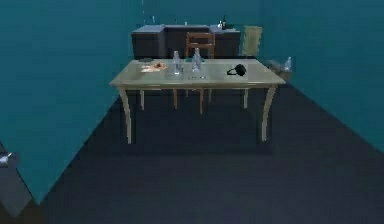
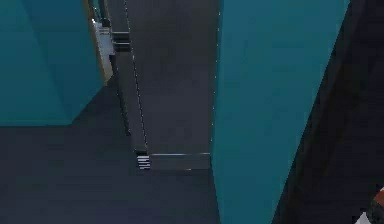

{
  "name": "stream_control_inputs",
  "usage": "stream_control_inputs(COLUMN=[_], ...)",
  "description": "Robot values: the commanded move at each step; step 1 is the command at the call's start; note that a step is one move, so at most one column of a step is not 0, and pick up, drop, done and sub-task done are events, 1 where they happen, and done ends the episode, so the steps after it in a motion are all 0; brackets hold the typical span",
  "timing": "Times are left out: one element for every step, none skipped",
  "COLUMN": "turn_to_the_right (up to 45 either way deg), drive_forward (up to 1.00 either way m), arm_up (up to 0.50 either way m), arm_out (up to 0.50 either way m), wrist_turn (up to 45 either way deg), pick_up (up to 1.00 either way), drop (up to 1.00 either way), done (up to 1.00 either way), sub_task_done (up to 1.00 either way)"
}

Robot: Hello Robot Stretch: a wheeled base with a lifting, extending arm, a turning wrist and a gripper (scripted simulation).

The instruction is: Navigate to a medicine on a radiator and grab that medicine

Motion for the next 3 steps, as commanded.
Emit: stream_control_inputs(turn_to_the_right=[0.0, 45.0, 18.0], drive_forward=[0.3, 0.0, 0.0], arm_up=[0.0, 0.0, 0.0], arm_out=[0.0, 0.0, 0.0], wrist_turn=[0.0, 0.0, 0.0], pick_up=[0.0, 0.0, 0.0], drop=[0.0, 0.0, 0.0], done=[0.0, 0.0, 0.0], sub_task_done=[0.0, 0.0, 0.0])
